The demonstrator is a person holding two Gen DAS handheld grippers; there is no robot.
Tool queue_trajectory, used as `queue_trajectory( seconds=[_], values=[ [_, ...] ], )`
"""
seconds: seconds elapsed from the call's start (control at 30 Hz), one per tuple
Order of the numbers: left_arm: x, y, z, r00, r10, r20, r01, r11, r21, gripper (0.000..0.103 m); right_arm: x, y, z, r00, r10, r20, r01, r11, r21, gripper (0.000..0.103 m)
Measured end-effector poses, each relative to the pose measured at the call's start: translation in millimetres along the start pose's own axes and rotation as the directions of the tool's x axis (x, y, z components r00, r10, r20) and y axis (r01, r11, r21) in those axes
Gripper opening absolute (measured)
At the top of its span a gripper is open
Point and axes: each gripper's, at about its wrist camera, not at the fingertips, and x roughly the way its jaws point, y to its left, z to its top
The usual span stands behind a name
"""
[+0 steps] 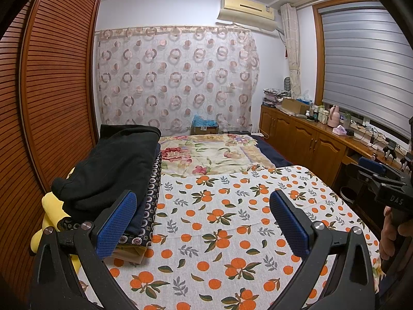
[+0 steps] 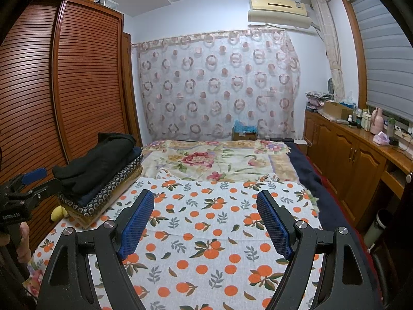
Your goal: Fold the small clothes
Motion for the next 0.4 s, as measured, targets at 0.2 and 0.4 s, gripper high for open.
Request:
queue_trajectory(
  seconds=[0.2,0.4],
  values=[
    [-1.2,-0.1,0.0,1.0,0.001,-0.001,-0.001,1.0,-0.001,0.103,1.0,-1.0,0.1,1.0,0.0,0.001,0.0,1.0,0.001,0.083],
    [-1.7,0.4,-0.3,1.0,0.002,0.001,-0.002,1.0,-0.001,0.103,1.2,-1.4,-0.4,1.0,0.002,0.0,-0.002,1.0,-0.001,0.083]
  ],
)
